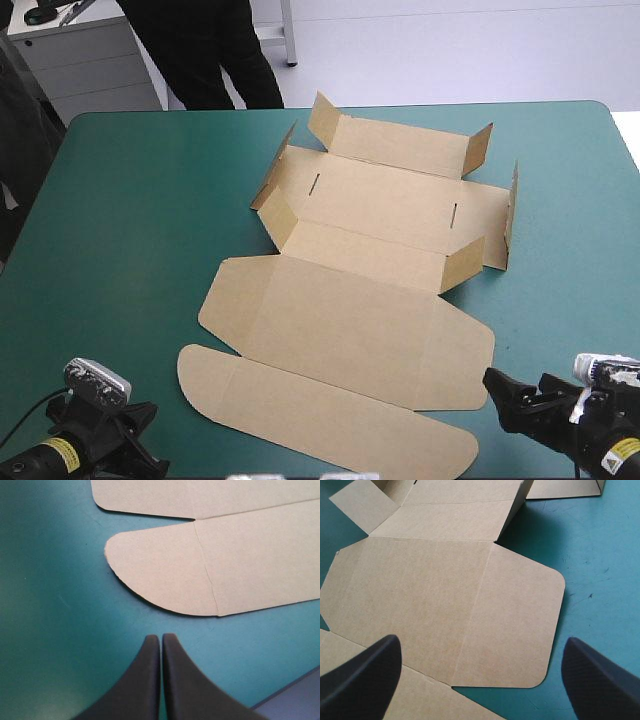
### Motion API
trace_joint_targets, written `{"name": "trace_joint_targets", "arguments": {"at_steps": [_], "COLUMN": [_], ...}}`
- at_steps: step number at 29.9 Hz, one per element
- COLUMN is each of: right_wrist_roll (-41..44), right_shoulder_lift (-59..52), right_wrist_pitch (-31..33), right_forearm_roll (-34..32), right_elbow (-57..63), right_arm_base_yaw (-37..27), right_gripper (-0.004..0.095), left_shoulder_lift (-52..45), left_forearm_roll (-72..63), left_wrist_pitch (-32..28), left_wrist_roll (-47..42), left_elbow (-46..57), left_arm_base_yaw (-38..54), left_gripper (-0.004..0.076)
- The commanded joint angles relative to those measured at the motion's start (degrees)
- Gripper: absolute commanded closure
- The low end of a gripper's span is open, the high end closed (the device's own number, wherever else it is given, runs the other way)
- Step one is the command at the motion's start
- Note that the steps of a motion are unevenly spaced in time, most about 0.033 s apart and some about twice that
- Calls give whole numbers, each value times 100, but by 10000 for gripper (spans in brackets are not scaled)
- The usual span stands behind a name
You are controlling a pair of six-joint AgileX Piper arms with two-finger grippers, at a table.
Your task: Fold the box
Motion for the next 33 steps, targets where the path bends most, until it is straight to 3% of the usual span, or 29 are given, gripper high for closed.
{"name": "trace_joint_targets", "arguments": {"at_steps": [1, 16, 24, 29, 33], "right_wrist_roll": [-3, 176, 185, 153, -344], "right_shoulder_lift": [495, 3794, 5431, 6144, 6542], "right_wrist_pitch": [-260, -9, 673, 978, 1102], "right_forearm_roll": [28, -672, -672, -491, 358], "right_elbow": [-464, -2555, -3751, -4211, -4251], "right_arm_base_yaw": [-6, -19, -33, -463, -1046], "right_gripper": [107, 111, 111, 112, 113], "left_shoulder_lift": [62, 62, 62, 62, 62], "left_forearm_roll": [-81, -81, -81, -81, -81], "left_wrist_pitch": [-281, -281, -281, -281, -281], "left_wrist_roll": [-10, -10, -20, -20, -20], "left_elbow": [-189, -189, -189, -189, -189], "left_arm_base_yaw": [-17, -17, -17, -17, -17], "left_gripper": [731, 731, 731, 731, 731]}}
